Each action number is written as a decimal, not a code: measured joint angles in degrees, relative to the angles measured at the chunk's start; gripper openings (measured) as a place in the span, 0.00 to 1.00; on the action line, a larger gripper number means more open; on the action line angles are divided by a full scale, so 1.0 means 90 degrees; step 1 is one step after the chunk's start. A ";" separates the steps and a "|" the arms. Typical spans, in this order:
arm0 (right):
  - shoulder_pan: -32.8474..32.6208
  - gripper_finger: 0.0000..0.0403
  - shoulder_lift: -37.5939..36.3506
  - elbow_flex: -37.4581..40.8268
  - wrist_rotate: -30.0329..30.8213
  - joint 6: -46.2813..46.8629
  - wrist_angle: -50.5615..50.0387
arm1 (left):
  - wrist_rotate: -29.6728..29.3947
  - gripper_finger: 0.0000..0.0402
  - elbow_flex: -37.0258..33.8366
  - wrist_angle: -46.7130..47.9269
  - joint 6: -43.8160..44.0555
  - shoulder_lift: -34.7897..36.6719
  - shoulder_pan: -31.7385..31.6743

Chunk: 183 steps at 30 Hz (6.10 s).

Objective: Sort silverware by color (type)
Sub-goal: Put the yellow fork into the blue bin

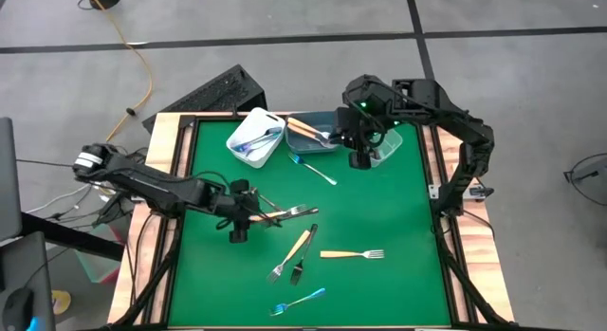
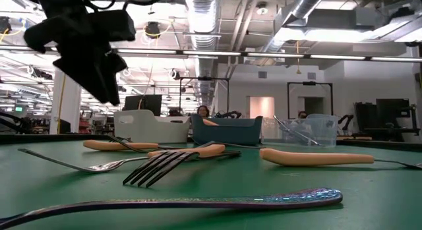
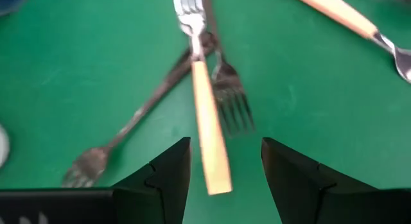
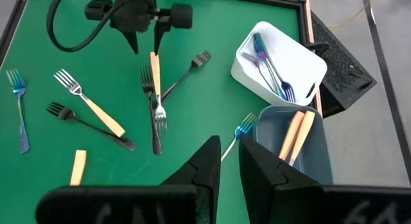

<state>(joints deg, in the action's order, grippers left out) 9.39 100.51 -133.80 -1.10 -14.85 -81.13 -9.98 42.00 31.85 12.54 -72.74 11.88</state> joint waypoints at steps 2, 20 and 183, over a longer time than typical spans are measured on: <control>0.0000 0.18 0.0000 0.0000 0.0000 -0.0002 -0.0017 | 0.0085 0.43 0.0000 -0.0202 -0.0133 -0.0194 0.0000; 0.0019 0.18 0.0000 0.0000 0.0007 -0.0022 -0.0286 | 0.0216 0.43 0.0000 -0.0282 -0.0001 -0.0717 -0.0004; 0.0171 0.10 0.2084 -0.0011 -0.0871 0.1939 0.5673 | -0.2208 0.39 -0.0892 -0.3537 0.1101 0.3915 -0.0613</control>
<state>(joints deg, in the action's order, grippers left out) 10.93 119.26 -133.90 -8.94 2.60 -30.07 -29.85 33.97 0.01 22.45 -37.50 6.36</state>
